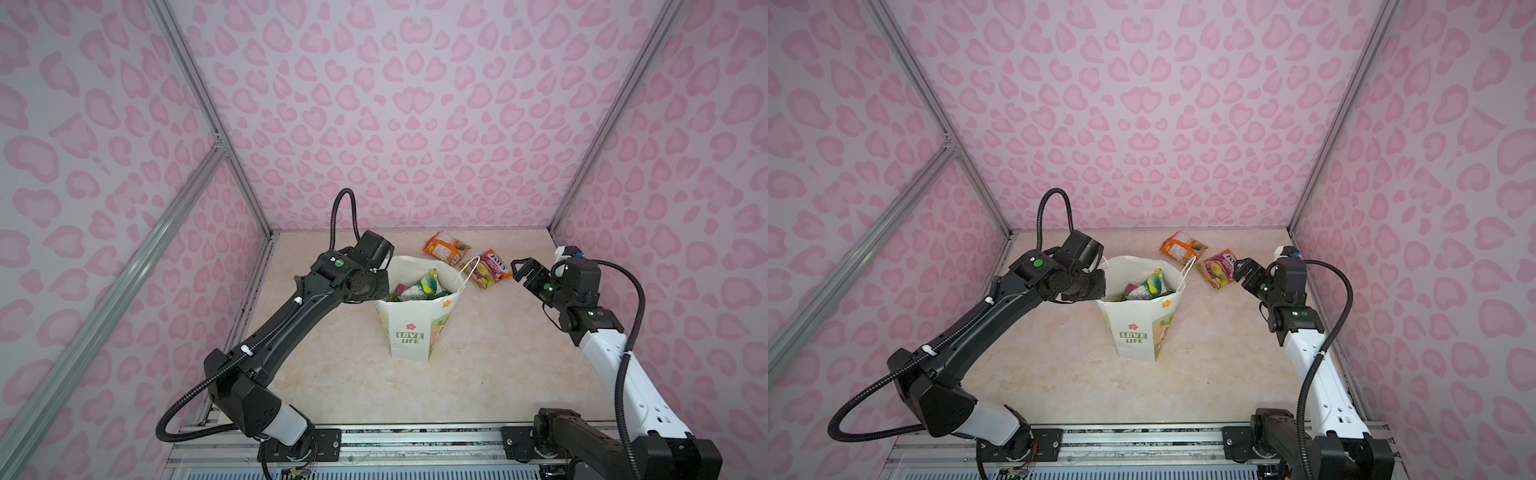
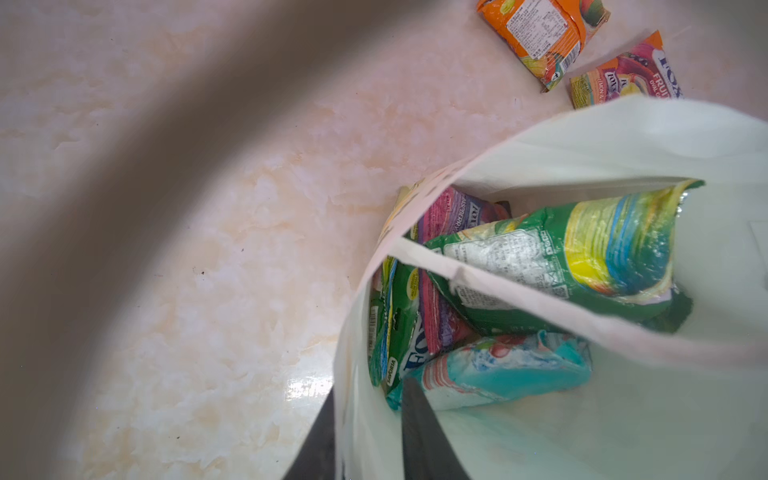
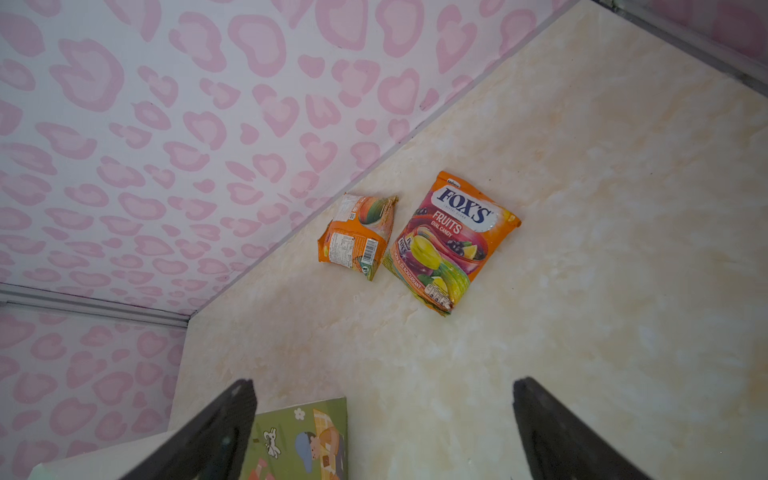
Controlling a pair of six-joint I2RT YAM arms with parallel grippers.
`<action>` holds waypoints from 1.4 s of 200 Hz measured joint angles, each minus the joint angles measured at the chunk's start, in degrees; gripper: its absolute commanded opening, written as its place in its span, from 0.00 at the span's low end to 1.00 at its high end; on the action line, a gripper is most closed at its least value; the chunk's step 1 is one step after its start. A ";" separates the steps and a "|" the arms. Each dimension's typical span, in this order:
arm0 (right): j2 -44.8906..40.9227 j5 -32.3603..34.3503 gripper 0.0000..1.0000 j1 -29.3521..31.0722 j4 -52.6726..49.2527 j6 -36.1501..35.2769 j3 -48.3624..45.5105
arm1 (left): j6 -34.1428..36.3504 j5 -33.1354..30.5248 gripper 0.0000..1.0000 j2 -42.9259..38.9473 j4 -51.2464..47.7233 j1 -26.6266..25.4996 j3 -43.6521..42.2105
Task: Place the snacks into the paper bag
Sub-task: 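Move the right gripper toward the Fox's Fruits bag while the left gripper holds the bag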
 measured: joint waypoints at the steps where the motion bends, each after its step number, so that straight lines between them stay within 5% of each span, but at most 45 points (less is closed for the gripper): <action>1: 0.00 -0.04 0.98 0.00 0.02 0.00 -0.04 | 0.00 -0.02 0.22 0.02 -0.07 0.00 0.04; 70: 4.44 -0.07 0.99 -0.11 2.84 0.83 -0.15 | 0.74 -2.10 0.03 1.29 -2.12 -0.26 1.70; 181: 28.57 -2.78 0.99 -7.76 13.20 6.64 1.70 | 5.68 -0.07 0.03 -2.10 0.07 11.23 -2.12; 280: 54.10 -10.32 0.99 -8.50 18.75 10.05 19.52 | 7.89 6.12 0.03 -7.08 6.99 14.78 -9.07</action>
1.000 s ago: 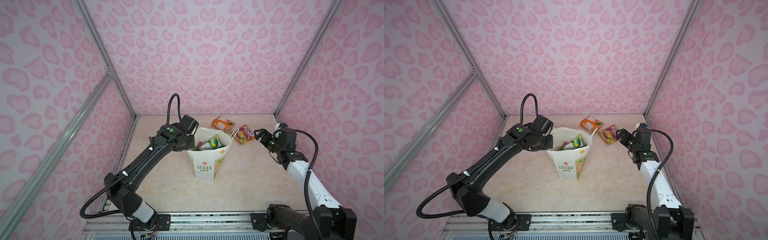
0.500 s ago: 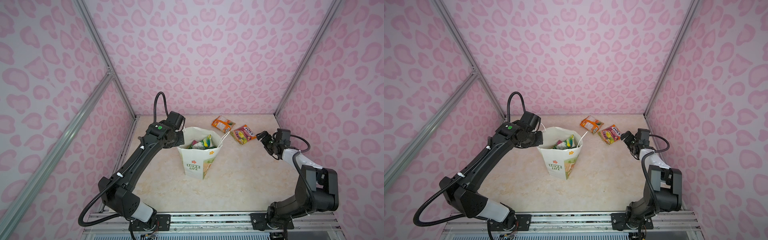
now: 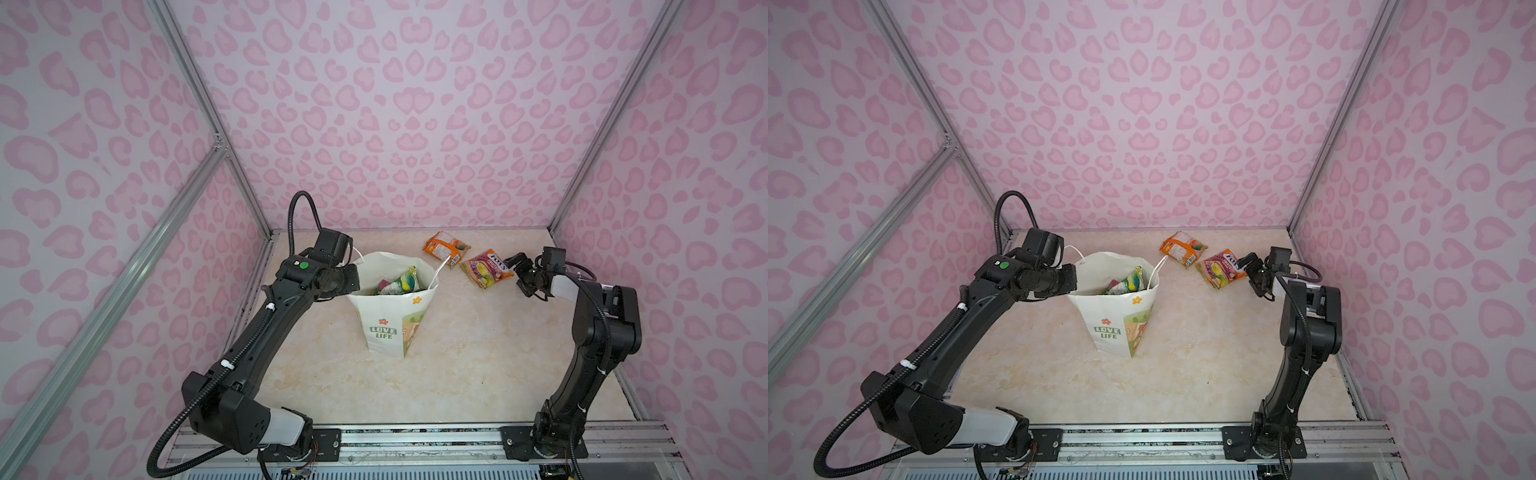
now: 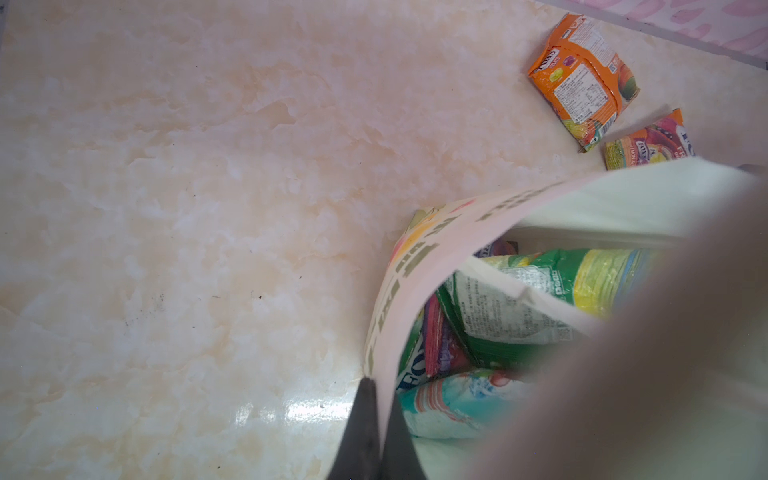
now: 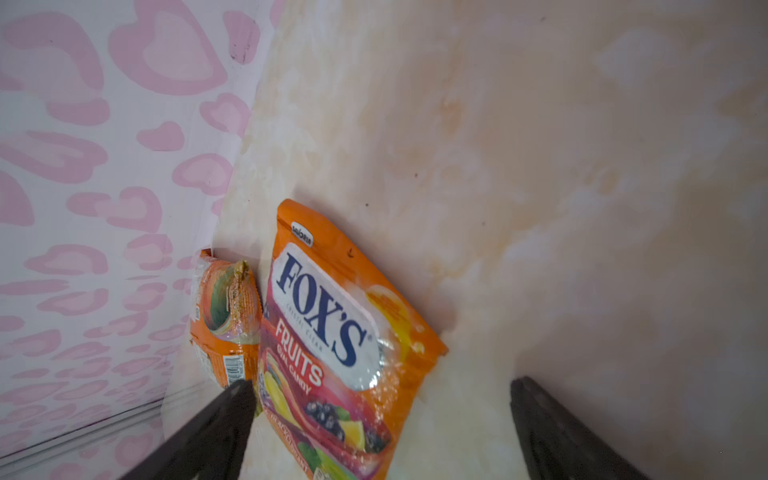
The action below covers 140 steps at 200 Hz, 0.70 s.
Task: Place the snacks into the paper bag
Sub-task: 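Move the right gripper toward the Fox's Fruits bag while the left gripper holds the bag, then lower the right gripper and close it on the Fox's Fruits bag's edge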
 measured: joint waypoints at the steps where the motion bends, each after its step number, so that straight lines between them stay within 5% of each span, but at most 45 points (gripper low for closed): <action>1: 0.24 -0.09 0.98 0.00 0.09 0.00 0.31 | 0.07 0.02 0.03 0.00 0.00 0.02 0.00; 93: 8.83 -5.01 0.97 4.87 -2.10 -3.13 12.24 | 0.66 2.80 0.03 -0.63 0.48 1.42 -0.59; 140: 7.23 -0.57 0.94 10.75 -11.78 -10.99 13.79 | 0.68 3.45 0.03 -0.63 0.85 1.51 -0.68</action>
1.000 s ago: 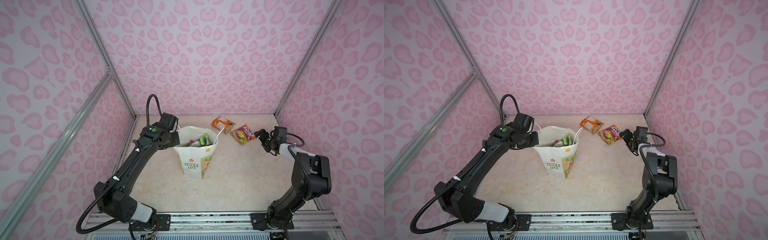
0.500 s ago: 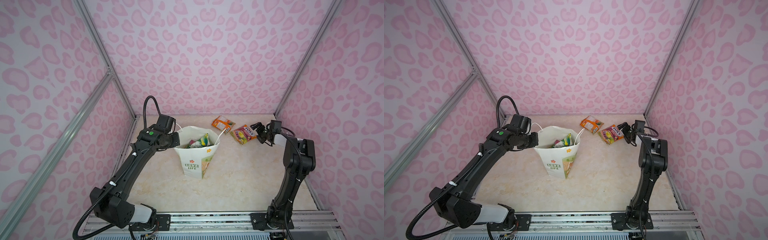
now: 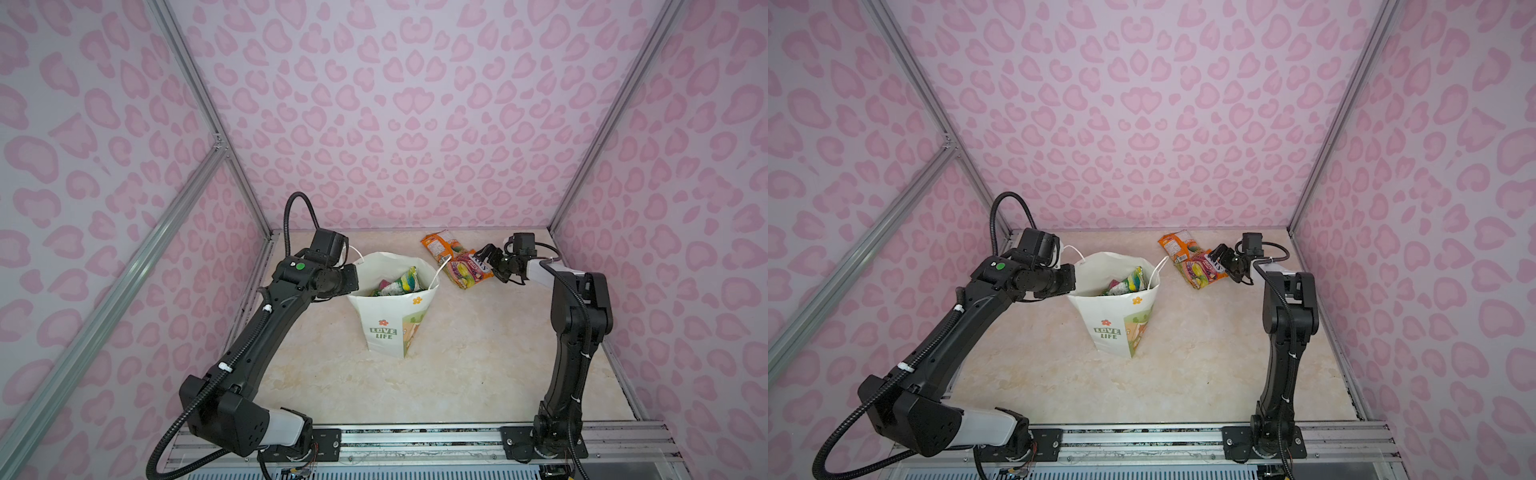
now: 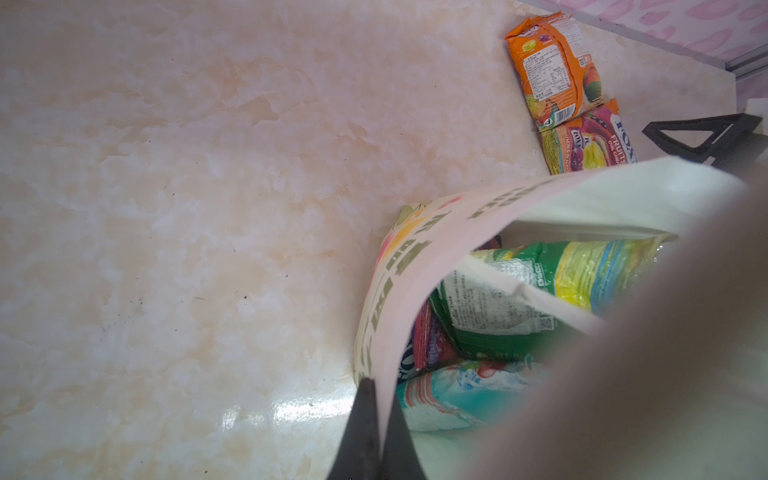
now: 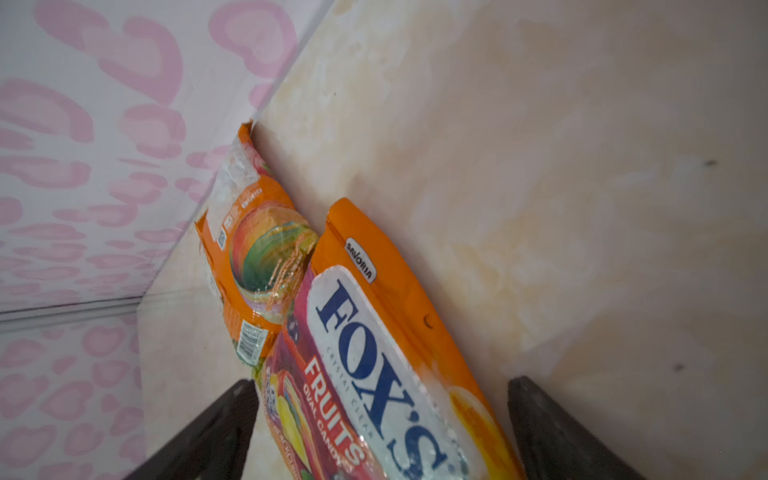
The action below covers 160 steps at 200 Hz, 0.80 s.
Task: Place the snacks into the paper bag
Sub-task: 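Lower the right gripper and close it on the Fox's Fruits bag's edge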
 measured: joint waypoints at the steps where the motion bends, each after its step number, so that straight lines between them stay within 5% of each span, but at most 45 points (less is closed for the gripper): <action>1: -0.09 0.15 0.94 0.15 -0.24 -0.17 -0.04 | 0.00 0.02 0.03 0.00 0.00 0.00 0.00; 88: -4.48 4.52 0.68 3.91 0.96 -5.49 -8.57 | 0.00 0.85 0.03 0.00 0.09 0.33 -0.04; 160: -5.33 2.71 0.26 4.92 4.85 -5.03 -12.57 | 0.00 1.57 0.03 0.00 0.28 0.66 -0.11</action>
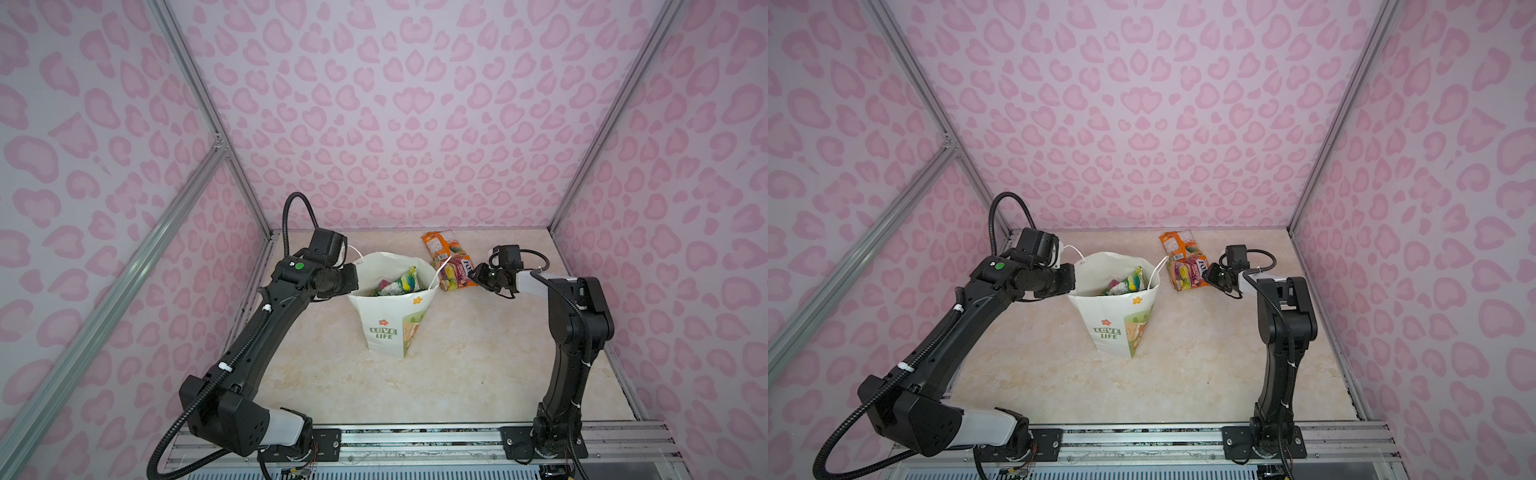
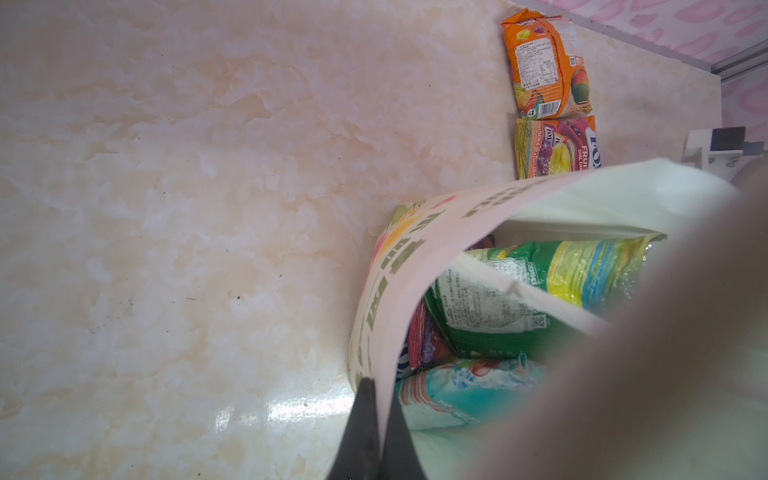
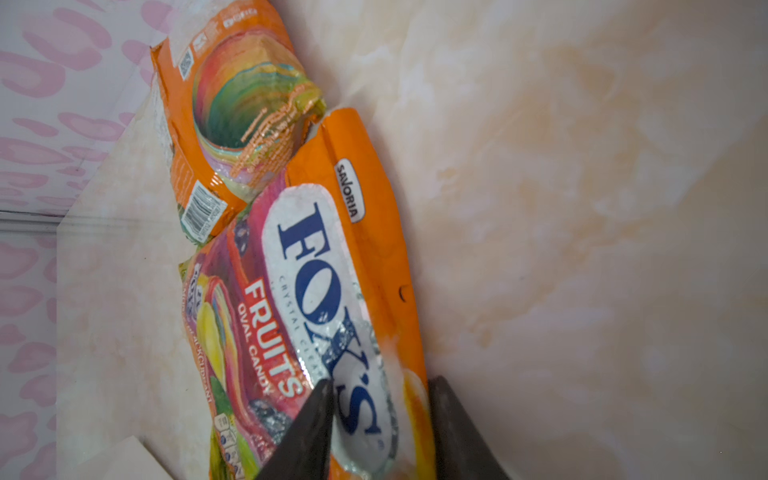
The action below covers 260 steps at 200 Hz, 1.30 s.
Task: Place the snacks into the paper bag
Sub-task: 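Lower the right gripper and close it on the Fox's Fruits bag's edge, then lift the Fox's Fruits bag with the right gripper and carry it over the bag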
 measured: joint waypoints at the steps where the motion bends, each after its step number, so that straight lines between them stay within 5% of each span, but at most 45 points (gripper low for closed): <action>1: -0.04 -0.20 0.26 0.00 0.02 0.02 -0.09 | 0.00 0.04 0.03 0.00 0.00 0.00 0.00; 84: -11.06 -6.62 0.00 0.15 -1.16 4.57 -9.07 | 0.37 0.92 0.03 0.00 0.22 0.33 -0.11; 188: -32.54 -5.29 0.00 -0.24 -7.04 7.72 -10.82 | 0.42 1.77 0.03 0.00 0.61 0.35 -0.22; 260: -46.69 0.22 0.00 3.04 -13.35 9.46 0.70 | 0.44 2.32 0.03 0.00 0.70 0.42 -0.31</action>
